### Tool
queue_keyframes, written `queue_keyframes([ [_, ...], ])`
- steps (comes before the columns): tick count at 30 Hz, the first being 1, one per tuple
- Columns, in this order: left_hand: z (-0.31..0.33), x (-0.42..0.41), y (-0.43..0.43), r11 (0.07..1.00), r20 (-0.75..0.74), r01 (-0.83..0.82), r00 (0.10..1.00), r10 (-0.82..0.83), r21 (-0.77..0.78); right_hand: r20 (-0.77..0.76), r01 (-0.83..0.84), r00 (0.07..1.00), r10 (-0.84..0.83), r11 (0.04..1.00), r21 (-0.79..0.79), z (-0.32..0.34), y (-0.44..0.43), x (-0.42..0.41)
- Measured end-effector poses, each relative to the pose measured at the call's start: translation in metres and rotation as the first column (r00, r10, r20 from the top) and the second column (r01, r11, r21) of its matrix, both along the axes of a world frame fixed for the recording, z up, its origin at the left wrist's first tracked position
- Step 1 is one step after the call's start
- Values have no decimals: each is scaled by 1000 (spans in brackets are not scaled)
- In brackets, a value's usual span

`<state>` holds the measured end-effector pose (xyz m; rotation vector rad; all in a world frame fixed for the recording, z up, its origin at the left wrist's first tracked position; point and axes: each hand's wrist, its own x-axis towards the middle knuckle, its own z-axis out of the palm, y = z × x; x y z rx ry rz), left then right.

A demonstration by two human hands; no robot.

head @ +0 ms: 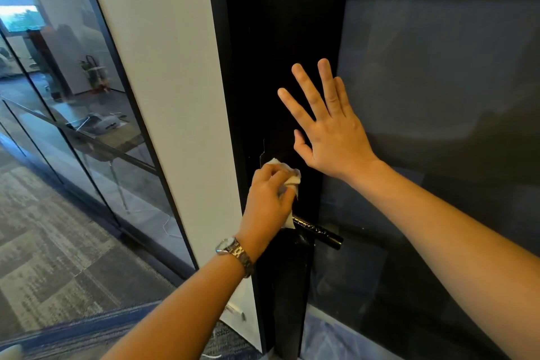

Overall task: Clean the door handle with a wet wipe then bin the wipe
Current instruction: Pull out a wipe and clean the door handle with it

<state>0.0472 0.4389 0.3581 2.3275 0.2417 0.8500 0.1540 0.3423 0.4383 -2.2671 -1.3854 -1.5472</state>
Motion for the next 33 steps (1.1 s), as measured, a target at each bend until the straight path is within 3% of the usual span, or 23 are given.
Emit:
queue_keyframes([
  [4, -2, -2, -2, 914, -122, -200, 978, 167, -352, -5, -2, 1000, 2, 1000, -1, 0, 0, 0],
  [7, -9, 1, 5, 792, -256, -219, 963, 82, -570, 11, 12, 1000, -12, 1000, 1, 0, 0, -1],
  [9, -6, 1, 3, 644, -251, -206, 968, 23, -737, 19, 17, 1000, -17, 1000, -1, 0, 1, 0],
  [10, -5, 0, 3, 637, -244, -203, 969, 24, -744, 20, 16, 1000, -16, 1000, 1, 0, 1, 0],
  [13, -6, -4, 3, 894, -165, -175, 980, 116, -413, 17, 10, 1000, -10, 1000, 2, 0, 1, 0],
  [15, -3, -4, 0, 973, -94, -119, 990, 102, -197, 18, 20, 1000, -20, 1000, -1, 0, 1, 0],
  [18, -6, -2, 4, 975, -102, -122, 989, 104, -185, 19, 17, 1000, -17, 1000, 2, 0, 1, 0],
  [21, -14, -1, 6, 861, -209, -163, 976, 68, -482, 20, 11, 1000, -11, 1000, 10, 0, 0, -1],
  [23, -15, 1, 2, 813, -242, -203, 967, 79, -545, 21, 11, 1000, -11, 1000, 11, 0, 0, -1],
  [27, -10, 1, -4, 932, -50, -183, 983, 176, -313, 19, 7, 1000, -8, 1000, 7, 0, 1, -1],
  [30, -7, -3, 2, 999, -1, 35, 999, -35, 9, 21, 13, 1000, -13, 1000, 7, 0, 1, 0],
  [33, -3, -2, 13, 952, -116, 203, 977, -180, 229, 26, 13, 1000, -13, 1000, 9, -1, 1, 0],
])
